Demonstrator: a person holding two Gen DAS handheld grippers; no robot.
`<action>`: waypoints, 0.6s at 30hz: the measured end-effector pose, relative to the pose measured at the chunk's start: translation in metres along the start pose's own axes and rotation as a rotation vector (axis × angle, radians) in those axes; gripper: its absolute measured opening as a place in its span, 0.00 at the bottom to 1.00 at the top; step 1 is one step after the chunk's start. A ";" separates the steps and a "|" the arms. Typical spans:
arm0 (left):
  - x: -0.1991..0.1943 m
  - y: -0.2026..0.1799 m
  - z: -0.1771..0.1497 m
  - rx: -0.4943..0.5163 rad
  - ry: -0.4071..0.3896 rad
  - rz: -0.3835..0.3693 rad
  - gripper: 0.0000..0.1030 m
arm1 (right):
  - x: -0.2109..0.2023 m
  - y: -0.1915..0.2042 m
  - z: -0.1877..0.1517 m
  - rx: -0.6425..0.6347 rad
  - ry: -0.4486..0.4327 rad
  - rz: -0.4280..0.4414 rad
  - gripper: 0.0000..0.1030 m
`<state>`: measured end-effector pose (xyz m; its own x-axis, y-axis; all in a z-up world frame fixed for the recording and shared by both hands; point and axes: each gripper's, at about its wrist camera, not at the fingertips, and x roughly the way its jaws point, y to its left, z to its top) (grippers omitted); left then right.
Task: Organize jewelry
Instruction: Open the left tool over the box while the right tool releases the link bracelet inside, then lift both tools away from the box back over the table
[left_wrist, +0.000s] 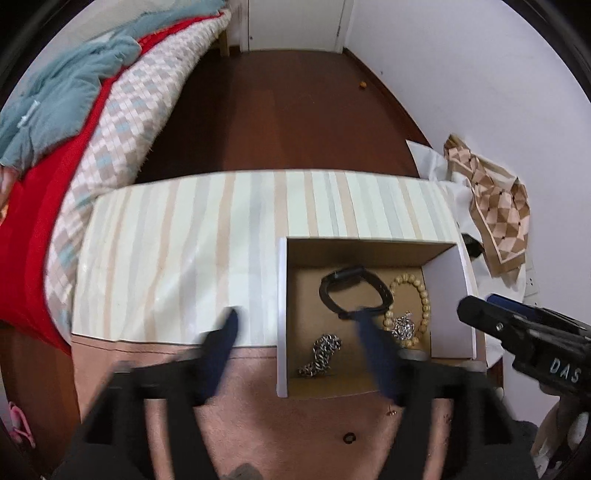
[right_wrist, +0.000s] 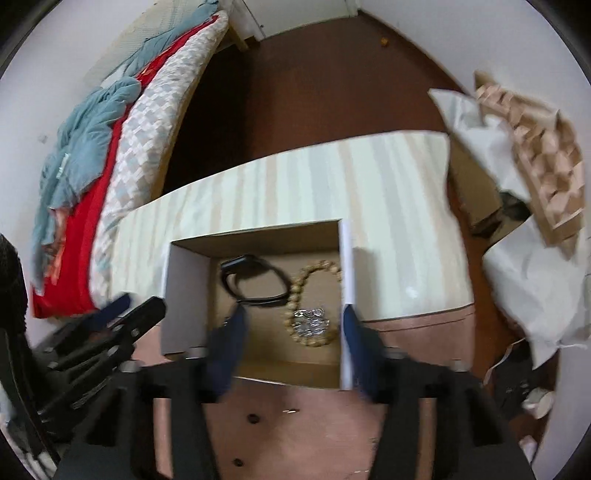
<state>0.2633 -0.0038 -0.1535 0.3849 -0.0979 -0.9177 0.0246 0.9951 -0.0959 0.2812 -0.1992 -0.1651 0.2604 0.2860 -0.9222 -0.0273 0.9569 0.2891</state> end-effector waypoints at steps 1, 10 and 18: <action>-0.003 -0.001 0.000 0.004 -0.010 0.005 0.69 | -0.003 0.001 -0.002 -0.013 -0.010 -0.034 0.60; -0.013 -0.003 -0.004 0.030 -0.032 0.078 0.98 | -0.012 0.009 -0.020 -0.105 -0.032 -0.287 0.95; -0.029 0.000 -0.021 0.036 -0.051 0.119 1.00 | -0.031 0.010 -0.039 -0.089 -0.077 -0.306 1.00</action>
<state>0.2331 -0.0011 -0.1352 0.4336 0.0206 -0.9008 0.0083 0.9996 0.0268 0.2357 -0.1966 -0.1438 0.3418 -0.0174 -0.9396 -0.0198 0.9995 -0.0256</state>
